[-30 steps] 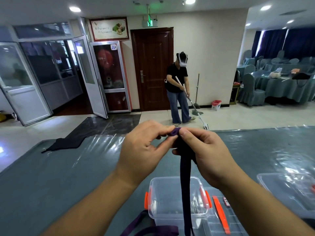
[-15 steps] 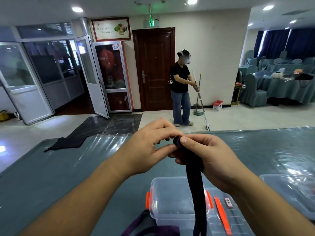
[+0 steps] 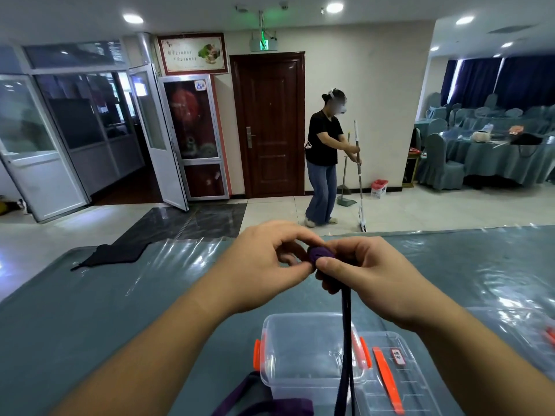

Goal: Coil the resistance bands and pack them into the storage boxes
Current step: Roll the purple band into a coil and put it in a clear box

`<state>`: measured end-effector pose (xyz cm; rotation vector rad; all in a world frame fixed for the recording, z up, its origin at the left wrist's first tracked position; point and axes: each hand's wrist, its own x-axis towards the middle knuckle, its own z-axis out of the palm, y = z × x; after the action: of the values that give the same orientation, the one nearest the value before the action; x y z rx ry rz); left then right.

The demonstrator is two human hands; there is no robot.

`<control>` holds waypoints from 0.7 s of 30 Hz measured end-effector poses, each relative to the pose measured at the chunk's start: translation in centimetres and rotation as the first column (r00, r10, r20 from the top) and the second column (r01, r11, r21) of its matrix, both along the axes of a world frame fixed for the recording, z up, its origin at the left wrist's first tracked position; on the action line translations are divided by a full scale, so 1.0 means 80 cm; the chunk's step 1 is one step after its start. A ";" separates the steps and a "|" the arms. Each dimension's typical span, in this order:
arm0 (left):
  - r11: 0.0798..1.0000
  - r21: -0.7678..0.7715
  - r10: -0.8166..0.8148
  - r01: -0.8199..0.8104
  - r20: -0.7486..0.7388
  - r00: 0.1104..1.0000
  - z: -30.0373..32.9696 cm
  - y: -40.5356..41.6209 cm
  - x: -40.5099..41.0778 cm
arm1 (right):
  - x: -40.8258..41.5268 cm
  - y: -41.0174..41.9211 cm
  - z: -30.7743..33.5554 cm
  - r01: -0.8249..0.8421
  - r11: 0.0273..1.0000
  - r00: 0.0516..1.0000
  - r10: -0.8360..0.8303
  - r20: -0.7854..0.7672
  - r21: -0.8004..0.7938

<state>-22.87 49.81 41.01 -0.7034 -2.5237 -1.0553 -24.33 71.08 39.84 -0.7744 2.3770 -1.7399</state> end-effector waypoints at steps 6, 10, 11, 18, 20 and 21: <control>0.976 0.215 -0.019 -0.029 0.217 0.976 0.001 0.006 0.002 | 0.001 0.002 0.004 0.058 0.965 0.988 -0.019 -0.153 0.254; 0.939 0.339 -0.032 -0.054 0.243 0.970 0.000 0.009 0.005 | -0.001 0.004 0.004 -0.005 0.997 1.000 0.006 -0.018 0.074; 0.929 0.366 -0.031 -0.061 0.242 0.970 -0.002 0.010 0.005 | -0.001 0.004 0.004 -0.019 1.000 0.997 0.020 0.068 -0.012; 0.900 0.430 -0.039 -0.073 0.245 0.969 -0.006 0.014 0.010 | -0.003 0.002 -0.011 -0.035 0.952 0.864 0.182 0.470 -0.303; 0.901 0.427 -0.042 -0.077 0.264 0.964 -0.007 0.013 0.010 | -0.004 -0.001 -0.014 0.018 0.938 0.851 0.168 0.498 -0.347; 0.900 0.427 -0.044 -0.081 0.275 0.960 -0.007 0.013 0.010 | -0.005 -0.002 -0.016 0.026 0.936 0.846 0.166 0.506 -0.352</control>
<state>-22.05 50.86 40.46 -0.4221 -2.3632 -1.7443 -24.70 70.89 38.56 -0.3301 1.6832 -2.0398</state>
